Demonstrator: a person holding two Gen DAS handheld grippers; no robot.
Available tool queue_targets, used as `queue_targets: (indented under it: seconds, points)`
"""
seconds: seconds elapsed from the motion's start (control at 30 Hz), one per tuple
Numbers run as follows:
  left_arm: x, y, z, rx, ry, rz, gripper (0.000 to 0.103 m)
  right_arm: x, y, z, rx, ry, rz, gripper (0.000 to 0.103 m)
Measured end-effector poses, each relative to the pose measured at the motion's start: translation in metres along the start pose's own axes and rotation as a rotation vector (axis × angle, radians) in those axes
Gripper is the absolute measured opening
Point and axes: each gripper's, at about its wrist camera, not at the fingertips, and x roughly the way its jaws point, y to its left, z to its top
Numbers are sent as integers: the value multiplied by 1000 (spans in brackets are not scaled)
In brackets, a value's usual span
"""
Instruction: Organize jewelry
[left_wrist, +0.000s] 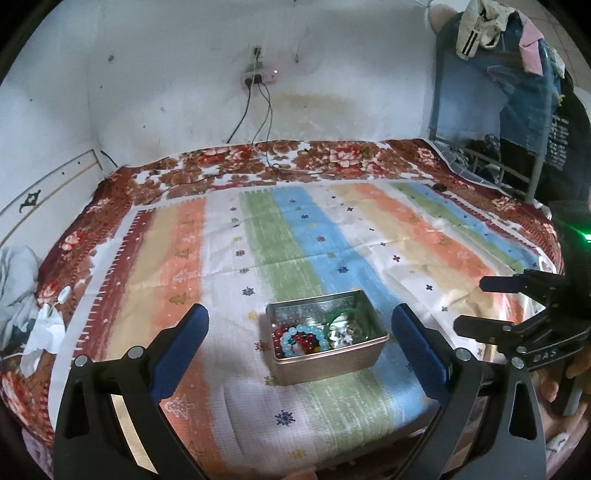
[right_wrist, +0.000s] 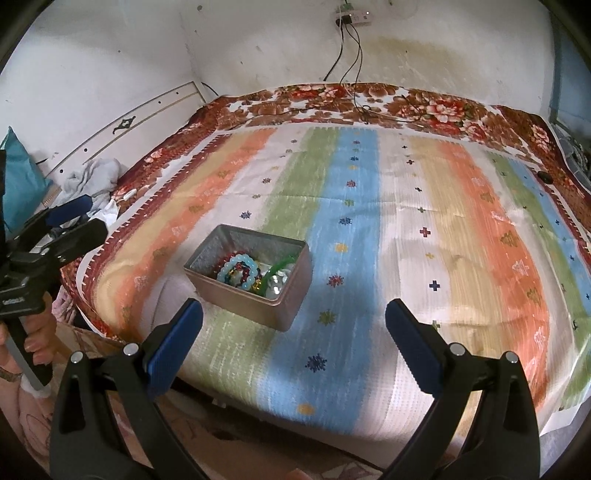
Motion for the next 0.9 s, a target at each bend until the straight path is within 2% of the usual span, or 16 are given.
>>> queue_targets:
  seconds: [0.33, 0.53, 0.6, 0.9]
  points:
    - [-4, -1, -2, 4, -38, 23, 97, 0, -3, 1, 25, -4, 18, 98]
    - [-2, -2, -4, 3, -27, 32, 97, -13, -8, 6, 42, -85, -5, 98]
    - [-2, -2, -4, 1, -28, 28, 97, -12, -10, 6, 62, -77, 19, 98]
    - [-3, -3, -4, 1, -30, 21, 97, -6, -2, 3, 17, -55, 8, 98]
